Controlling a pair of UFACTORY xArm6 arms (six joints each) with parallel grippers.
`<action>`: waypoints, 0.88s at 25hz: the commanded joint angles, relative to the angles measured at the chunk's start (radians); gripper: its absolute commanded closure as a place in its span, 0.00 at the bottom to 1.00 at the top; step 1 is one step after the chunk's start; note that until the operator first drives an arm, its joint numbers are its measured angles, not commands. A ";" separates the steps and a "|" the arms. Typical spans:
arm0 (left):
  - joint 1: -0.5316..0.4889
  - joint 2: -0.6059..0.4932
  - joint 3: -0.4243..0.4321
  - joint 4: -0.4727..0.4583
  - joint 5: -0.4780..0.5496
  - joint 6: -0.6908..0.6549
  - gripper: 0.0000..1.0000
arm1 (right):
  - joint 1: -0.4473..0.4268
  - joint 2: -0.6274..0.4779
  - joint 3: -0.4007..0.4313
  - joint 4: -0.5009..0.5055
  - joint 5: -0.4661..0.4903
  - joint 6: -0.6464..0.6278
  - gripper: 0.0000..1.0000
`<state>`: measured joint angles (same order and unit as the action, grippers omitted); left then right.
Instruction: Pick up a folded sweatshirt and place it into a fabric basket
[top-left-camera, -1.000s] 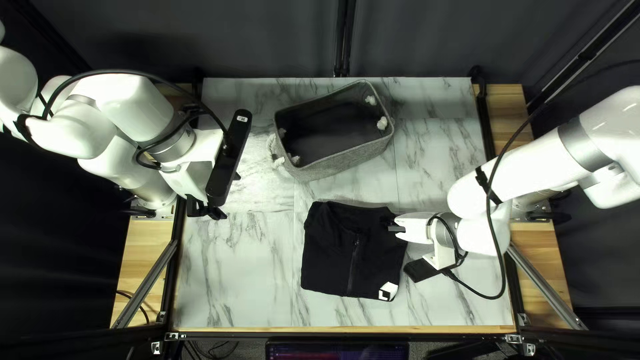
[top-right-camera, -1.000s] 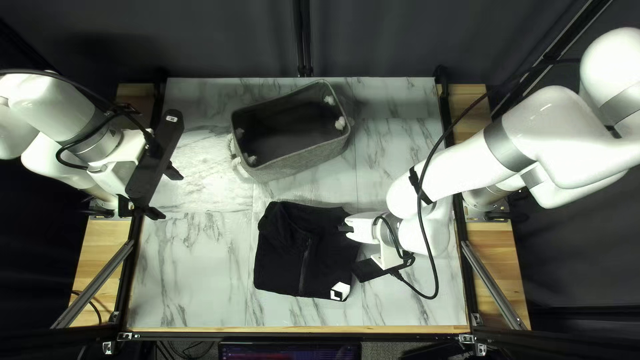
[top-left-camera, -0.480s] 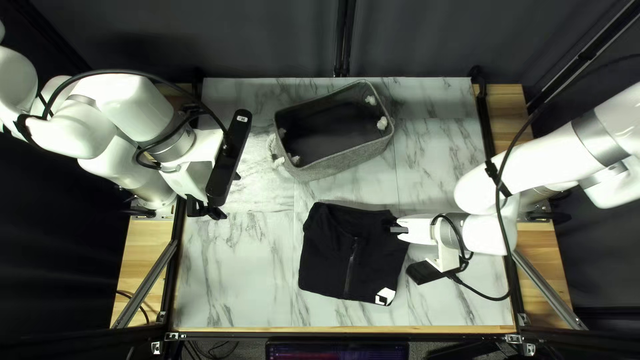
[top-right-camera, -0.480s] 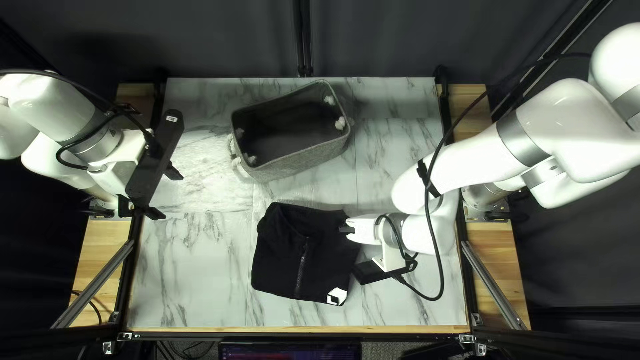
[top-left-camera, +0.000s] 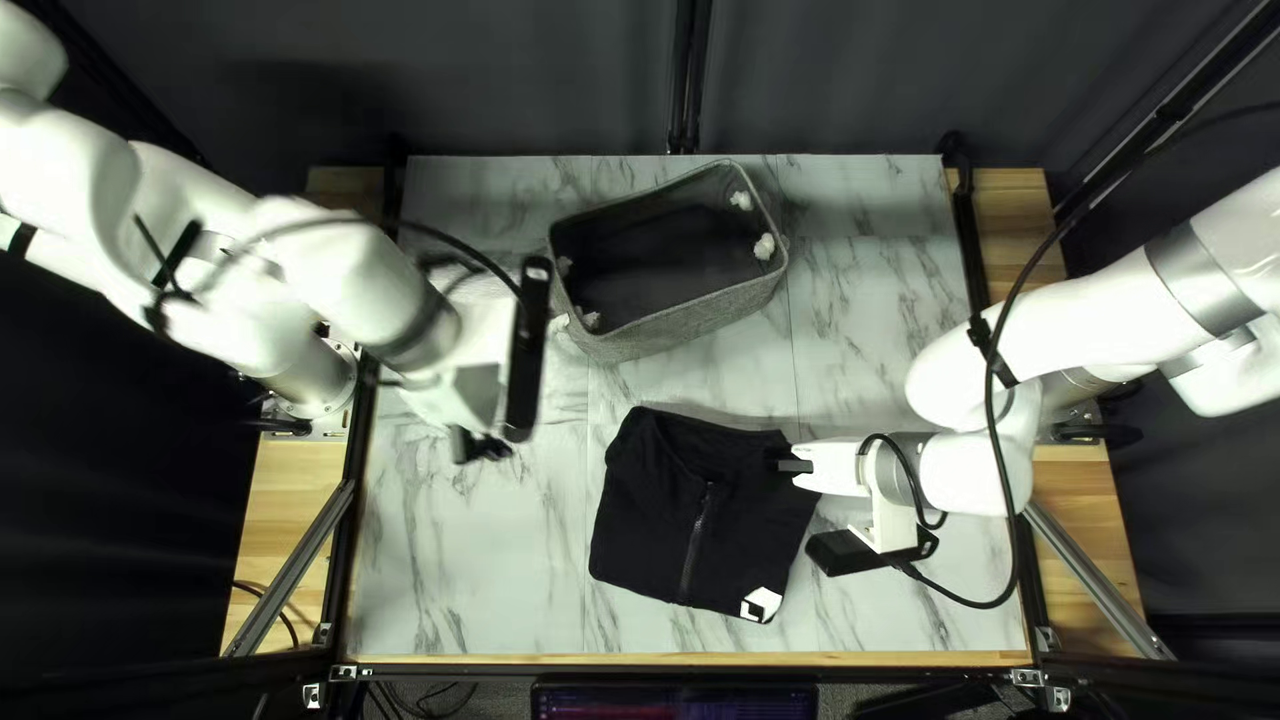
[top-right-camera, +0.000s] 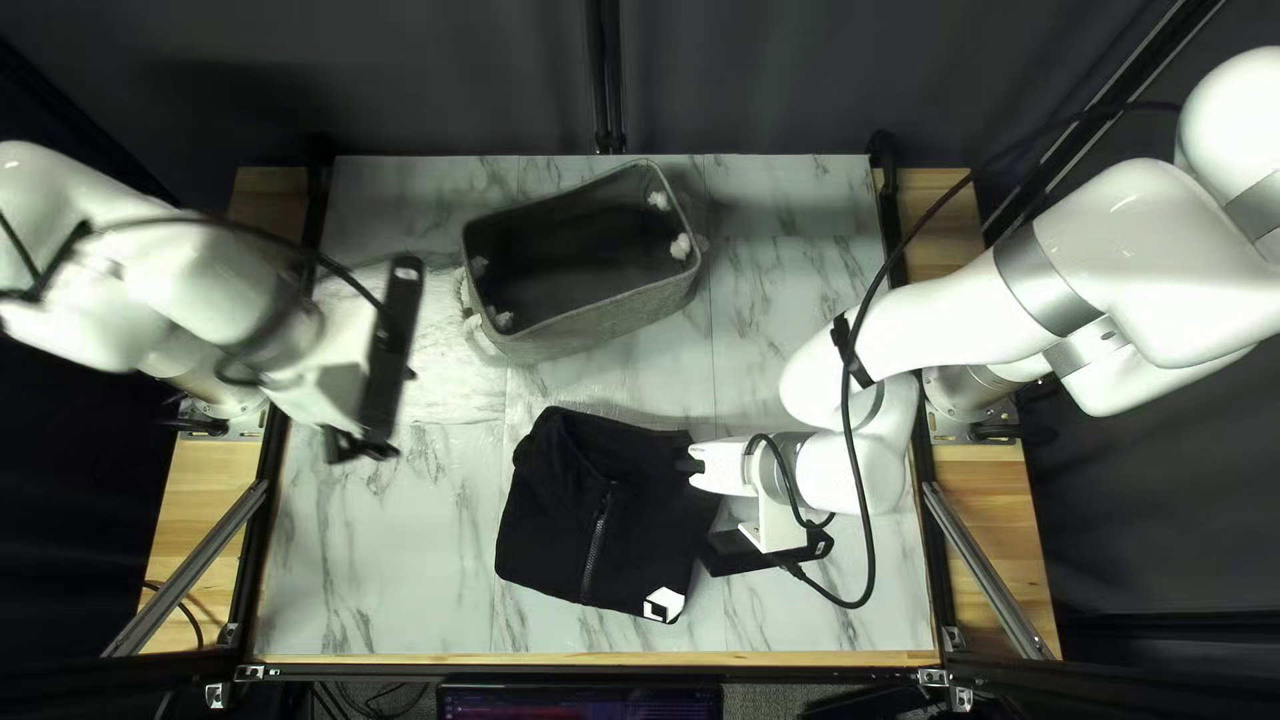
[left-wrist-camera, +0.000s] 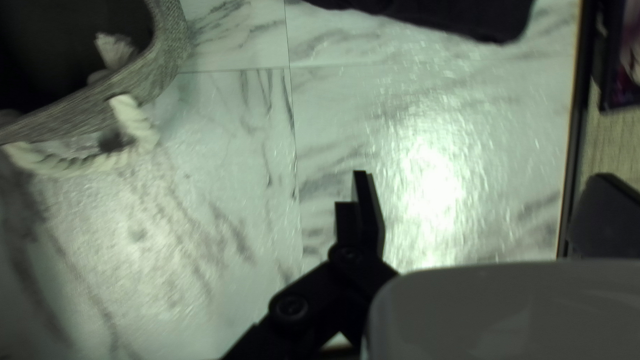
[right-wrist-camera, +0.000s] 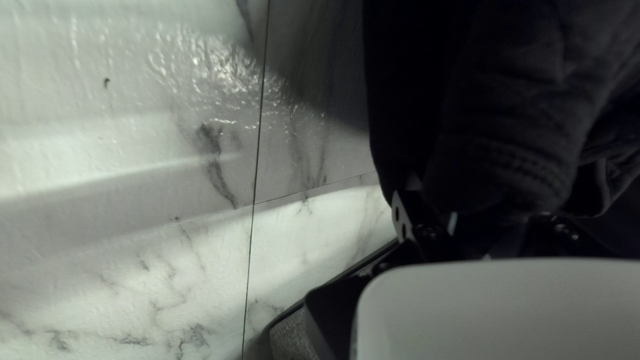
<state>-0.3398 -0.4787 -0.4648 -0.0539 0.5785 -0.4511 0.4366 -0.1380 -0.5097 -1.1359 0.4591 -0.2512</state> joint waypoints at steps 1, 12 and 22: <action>-0.007 0.095 -0.024 -0.014 -0.098 -0.050 0.00 | -0.012 0.024 -0.009 0.000 -0.012 0.000 1.00; -0.012 0.125 -0.040 0.006 -0.134 -0.111 0.00 | -0.010 0.006 0.001 0.012 -0.004 -0.018 1.00; 0.017 0.254 -0.133 0.015 -0.138 -0.114 0.00 | -0.010 0.033 -0.020 0.024 -0.007 -0.036 1.00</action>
<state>-0.3309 -0.2477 -0.5810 -0.0378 0.4441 -0.5648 0.4283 -0.1088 -0.5272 -1.1117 0.4537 -0.2861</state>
